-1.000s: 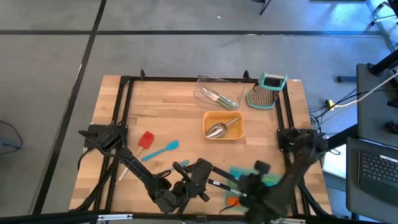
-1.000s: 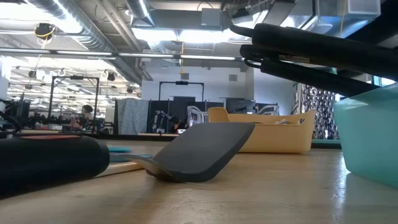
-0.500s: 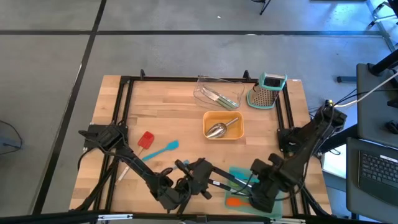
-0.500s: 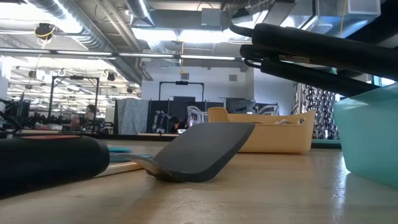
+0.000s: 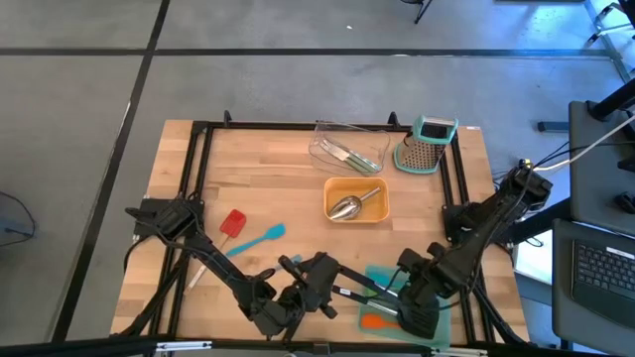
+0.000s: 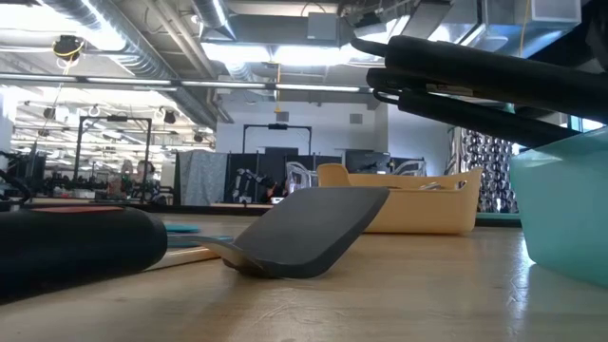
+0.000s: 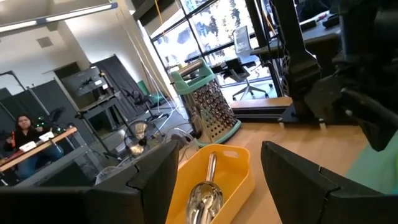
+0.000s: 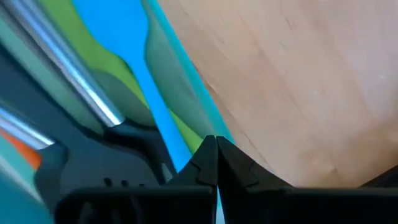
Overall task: Pick & Place Kitchen Items
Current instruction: Adjust the green bin
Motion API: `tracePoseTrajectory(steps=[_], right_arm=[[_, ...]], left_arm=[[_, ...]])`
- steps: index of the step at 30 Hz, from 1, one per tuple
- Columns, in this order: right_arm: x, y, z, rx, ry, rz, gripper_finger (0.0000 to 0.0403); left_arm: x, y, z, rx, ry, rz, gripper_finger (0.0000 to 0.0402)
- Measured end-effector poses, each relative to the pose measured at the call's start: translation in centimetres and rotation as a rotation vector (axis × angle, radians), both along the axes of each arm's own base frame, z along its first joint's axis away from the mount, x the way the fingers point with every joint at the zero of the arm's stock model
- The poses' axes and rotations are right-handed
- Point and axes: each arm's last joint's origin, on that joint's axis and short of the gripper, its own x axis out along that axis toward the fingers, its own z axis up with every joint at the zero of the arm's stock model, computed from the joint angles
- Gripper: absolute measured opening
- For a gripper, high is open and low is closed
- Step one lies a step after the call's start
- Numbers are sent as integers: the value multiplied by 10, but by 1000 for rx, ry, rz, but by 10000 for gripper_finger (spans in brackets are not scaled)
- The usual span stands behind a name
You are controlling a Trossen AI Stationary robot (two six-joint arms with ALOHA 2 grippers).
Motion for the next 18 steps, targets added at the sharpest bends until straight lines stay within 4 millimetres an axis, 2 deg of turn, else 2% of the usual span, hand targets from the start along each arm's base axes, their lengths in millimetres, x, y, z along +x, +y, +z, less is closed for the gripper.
tracePoseTrajectory(steps=[8,14,18], right_arm=[[9,-15,-6,-89,-44,21,0],[21,-22,-6,-80,-78,56,0],[26,-21,3,-107,-113,73,0]], left_arm=[[0,1,0,-5,-6,0,223],[1,0,0,-5,-7,-3,223],[0,0,0,-5,-6,-4,223]])
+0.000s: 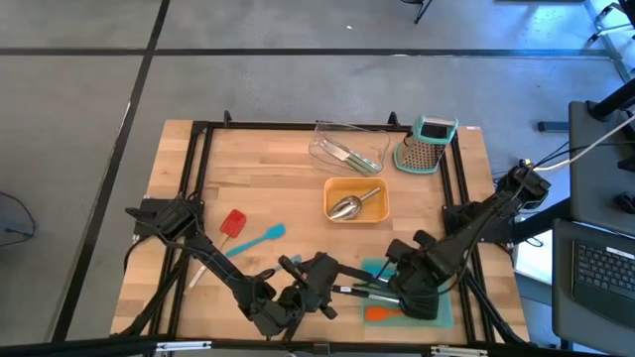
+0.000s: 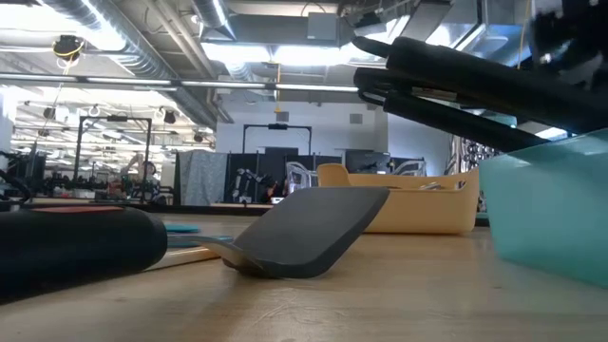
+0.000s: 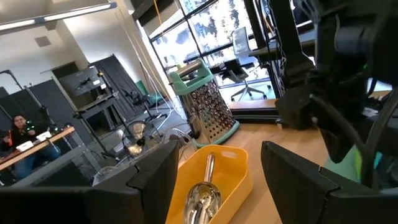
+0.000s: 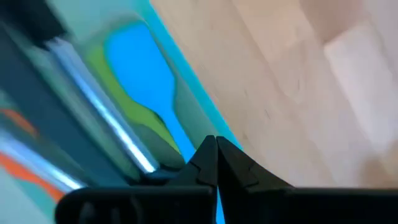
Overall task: Pick & Place Kitchen Items
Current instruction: Adjust the green bin, then put the blue silicone spatula into the green bin
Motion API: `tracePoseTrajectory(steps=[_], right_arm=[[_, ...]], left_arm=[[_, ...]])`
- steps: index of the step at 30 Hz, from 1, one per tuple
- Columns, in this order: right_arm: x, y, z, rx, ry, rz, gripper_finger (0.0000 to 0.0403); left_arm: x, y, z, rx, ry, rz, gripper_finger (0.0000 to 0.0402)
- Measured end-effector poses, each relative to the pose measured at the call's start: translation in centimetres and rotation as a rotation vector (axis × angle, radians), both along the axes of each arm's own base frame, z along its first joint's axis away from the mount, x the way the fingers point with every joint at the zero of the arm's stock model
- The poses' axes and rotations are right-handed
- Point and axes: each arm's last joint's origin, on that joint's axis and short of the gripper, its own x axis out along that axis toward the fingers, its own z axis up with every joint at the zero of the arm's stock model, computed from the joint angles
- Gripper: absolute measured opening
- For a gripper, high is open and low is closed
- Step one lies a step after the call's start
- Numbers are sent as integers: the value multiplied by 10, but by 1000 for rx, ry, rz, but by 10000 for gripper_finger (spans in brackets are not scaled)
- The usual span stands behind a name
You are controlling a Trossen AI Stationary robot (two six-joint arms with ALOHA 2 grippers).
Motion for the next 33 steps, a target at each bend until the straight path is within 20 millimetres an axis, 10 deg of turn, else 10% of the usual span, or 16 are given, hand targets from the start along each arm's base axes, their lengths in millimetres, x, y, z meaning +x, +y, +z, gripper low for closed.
tracePoseTrajectory(steps=[15,33], right_arm=[[-13,46,106,-363,-504,240,0],[-42,67,116,-707,-575,682,0]], left_arm=[[-7,-7,-1,-40,-35,23,223],[-53,-69,-10,-383,-272,-419,223]])
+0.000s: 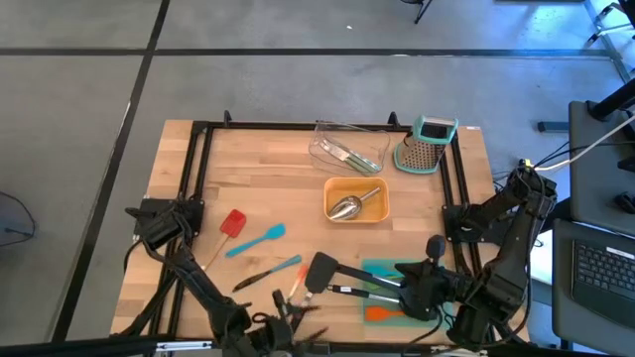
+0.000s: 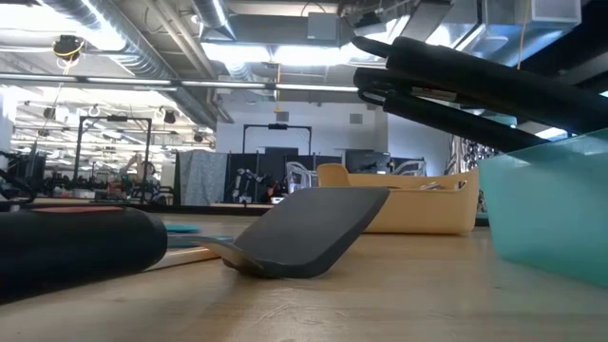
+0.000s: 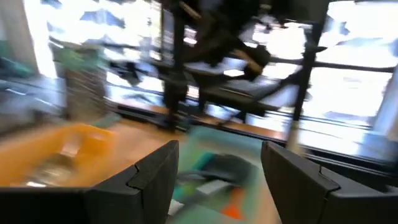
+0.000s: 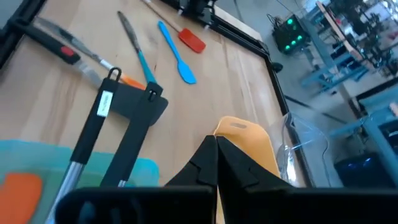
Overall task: Pick & Place Kitchen Items
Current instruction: Put the blue silicone spatula into the green bin
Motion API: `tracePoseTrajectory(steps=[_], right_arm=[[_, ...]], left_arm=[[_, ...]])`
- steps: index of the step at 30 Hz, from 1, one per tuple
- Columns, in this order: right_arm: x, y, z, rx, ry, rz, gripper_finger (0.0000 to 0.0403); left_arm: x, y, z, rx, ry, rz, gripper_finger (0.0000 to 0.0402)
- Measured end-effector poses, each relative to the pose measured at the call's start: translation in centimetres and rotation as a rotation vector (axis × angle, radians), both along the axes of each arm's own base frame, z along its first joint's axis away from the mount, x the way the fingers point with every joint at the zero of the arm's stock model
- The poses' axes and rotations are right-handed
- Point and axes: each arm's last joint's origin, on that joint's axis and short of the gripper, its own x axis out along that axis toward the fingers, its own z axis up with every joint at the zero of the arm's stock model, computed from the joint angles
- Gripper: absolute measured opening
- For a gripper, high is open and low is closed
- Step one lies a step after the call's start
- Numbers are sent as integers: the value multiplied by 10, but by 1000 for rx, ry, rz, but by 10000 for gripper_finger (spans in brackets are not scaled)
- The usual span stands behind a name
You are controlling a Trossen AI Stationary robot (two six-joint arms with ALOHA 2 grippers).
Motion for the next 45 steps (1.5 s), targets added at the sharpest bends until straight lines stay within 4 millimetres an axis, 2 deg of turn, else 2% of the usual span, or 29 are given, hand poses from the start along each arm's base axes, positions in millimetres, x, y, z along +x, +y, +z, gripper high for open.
tracePoseTrajectory(steps=[4,8,10,14,17,20,23,27,30,34,37,39,41,45], right_arm=[[6,-2,0,-33,12,13,0],[31,-3,3,-7,29,42,0],[48,-1,0,28,52,123,0],[73,4,-14,58,120,419,0],[82,-4,-13,77,74,443,0],[78,-26,-3,116,20,393,0],[65,-49,-2,178,-39,405,0],[47,-86,-7,302,-145,494,0],[36,-112,-9,389,-232,551,0],[23,-133,-10,471,-296,564,0],[17,-140,-8,504,-319,542,0],[14,-141,-7,512,-321,541,0],[12,-141,-7,517,-317,543,0],[11,-142,-8,533,-306,528,0]], left_arm=[[-3,-7,-9,-116,7,-146,223],[-1,-12,-18,-207,10,-256,223],[1,-16,-25,-224,9,-317,223],[2,-22,-31,-226,-49,-375,223],[-2,-29,-34,-173,-59,-334,223],[-13,-38,-33,-119,-39,-191,223],[-23,-46,-39,-96,-7,-66,223],[-31,-50,-45,-146,-10,-53,223],[-29,-47,-51,-172,1,-48,223],[-12,-33,-66,-270,69,-97,223],[10,-20,-92,-378,140,-142,223],[23,-11,-107,-361,166,-141,223],[34,-2,-107,-309,174,-129,223],[49,17,-85,-159,201,-111,223]])
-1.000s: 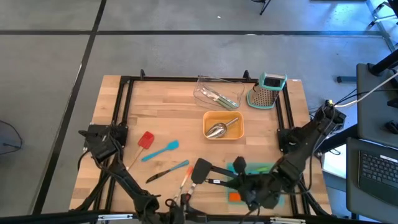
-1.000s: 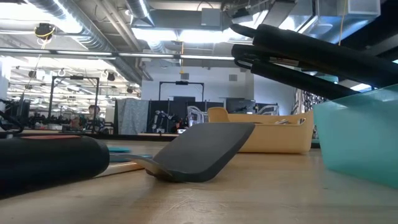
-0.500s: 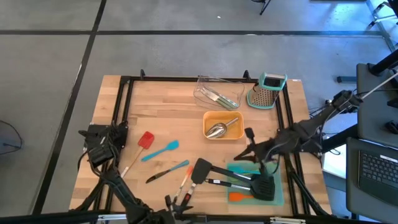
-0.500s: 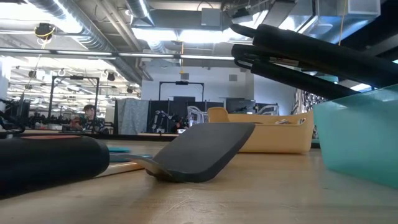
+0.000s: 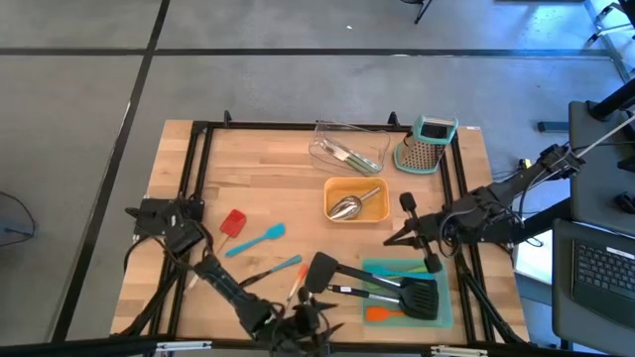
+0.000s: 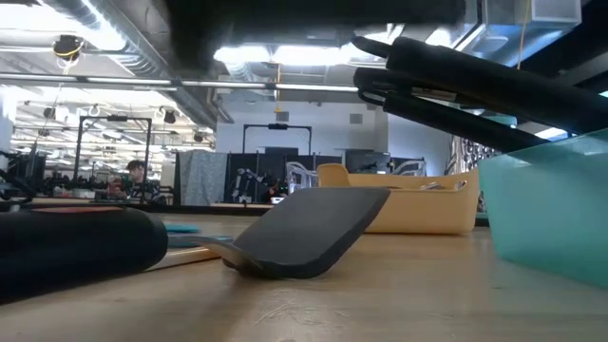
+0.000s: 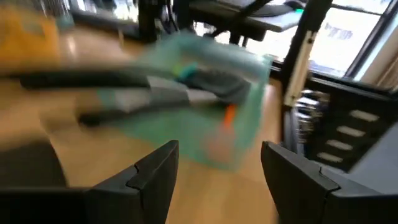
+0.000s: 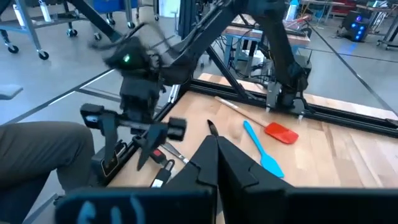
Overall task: Pick & Place Kitchen Items
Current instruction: Put the blue silicone spatula into the green bin
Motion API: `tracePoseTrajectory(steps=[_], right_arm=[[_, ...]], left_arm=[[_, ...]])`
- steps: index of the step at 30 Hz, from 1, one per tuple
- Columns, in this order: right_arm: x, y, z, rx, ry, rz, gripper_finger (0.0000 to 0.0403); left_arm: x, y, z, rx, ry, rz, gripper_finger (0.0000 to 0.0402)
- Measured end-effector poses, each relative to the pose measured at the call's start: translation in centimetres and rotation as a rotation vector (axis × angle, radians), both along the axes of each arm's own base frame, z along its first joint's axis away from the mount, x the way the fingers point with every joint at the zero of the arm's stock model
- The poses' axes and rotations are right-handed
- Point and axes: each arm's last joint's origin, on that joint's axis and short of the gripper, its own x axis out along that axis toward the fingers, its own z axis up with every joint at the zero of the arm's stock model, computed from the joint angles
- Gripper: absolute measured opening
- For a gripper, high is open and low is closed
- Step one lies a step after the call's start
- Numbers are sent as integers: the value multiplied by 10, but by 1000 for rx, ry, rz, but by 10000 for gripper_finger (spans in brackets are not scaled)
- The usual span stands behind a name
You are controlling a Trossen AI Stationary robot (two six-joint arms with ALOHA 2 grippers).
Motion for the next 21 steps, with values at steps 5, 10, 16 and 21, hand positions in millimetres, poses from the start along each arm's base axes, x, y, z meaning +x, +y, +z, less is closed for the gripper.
tracePoseTrajectory(steps=[5,10,16,21], right_arm=[[0,0,0,2,-1,1,0],[0,0,1,24,2,-4,0],[-1,-1,1,-3,5,-1,0],[1,-6,0,-111,-19,-100,0]], left_arm=[[-10,8,54,176,2,10,223],[-42,16,71,324,120,96,209],[-95,55,47,289,143,256,160],[-133,92,30,256,14,341,133]])
